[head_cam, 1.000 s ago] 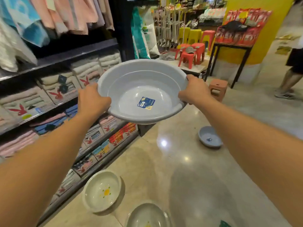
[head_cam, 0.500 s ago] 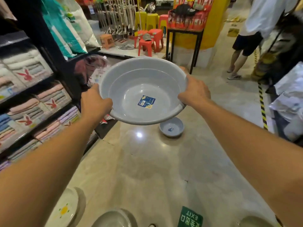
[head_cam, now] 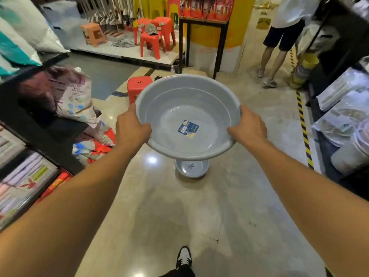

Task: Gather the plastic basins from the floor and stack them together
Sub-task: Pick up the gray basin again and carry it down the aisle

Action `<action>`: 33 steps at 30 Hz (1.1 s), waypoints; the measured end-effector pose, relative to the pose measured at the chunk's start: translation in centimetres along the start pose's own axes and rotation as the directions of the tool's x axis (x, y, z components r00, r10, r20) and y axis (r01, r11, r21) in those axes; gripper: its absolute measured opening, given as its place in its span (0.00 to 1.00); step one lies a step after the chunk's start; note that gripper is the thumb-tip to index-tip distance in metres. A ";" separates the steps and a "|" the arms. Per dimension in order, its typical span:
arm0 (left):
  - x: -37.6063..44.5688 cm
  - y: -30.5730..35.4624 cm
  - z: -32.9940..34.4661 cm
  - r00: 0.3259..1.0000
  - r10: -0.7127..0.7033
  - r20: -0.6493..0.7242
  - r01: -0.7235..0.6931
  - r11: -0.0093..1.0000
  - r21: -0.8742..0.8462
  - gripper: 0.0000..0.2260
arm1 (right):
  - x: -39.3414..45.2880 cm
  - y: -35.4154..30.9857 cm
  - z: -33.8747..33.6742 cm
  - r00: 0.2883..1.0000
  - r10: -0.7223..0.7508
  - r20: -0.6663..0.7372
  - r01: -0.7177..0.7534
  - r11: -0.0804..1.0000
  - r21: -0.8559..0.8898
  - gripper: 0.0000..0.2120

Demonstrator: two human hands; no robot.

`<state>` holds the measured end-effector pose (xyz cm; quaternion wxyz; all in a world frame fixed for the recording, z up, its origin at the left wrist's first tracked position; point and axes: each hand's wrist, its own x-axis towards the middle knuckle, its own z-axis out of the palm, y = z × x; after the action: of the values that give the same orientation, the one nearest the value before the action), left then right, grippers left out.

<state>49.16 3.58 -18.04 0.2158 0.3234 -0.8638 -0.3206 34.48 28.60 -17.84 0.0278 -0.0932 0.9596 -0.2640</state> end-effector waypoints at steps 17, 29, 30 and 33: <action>21.3 -3.7 23.6 0.995 -0.023 0.095 0.020 0.999 0.037 0.17 | 27.2 7.4 16.1 0.995 0.051 0.081 -0.059 0.992 0.108 0.25; 26.8 -22.0 50.7 0.931 -0.327 0.163 0.300 0.938 0.174 0.15 | 40.2 22.9 43.6 0.981 0.096 0.171 -0.104 0.994 0.040 0.38; 26.8 -24.3 53.1 0.921 -0.351 0.171 0.319 0.929 0.188 0.14 | 40.7 24.4 46.5 0.977 0.102 0.186 -0.109 0.994 0.031 0.38; 26.5 -31.3 60.3 0.908 -0.370 0.197 0.331 0.921 0.205 0.14 | 41.6 29.0 55.2 0.972 0.123 0.201 -0.128 0.992 0.014 0.37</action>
<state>8.84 -8.28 -77.63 0.0243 0.4508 -0.8343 -0.3165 -5.42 17.27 -80.28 0.1416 -0.0580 0.9524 -0.2638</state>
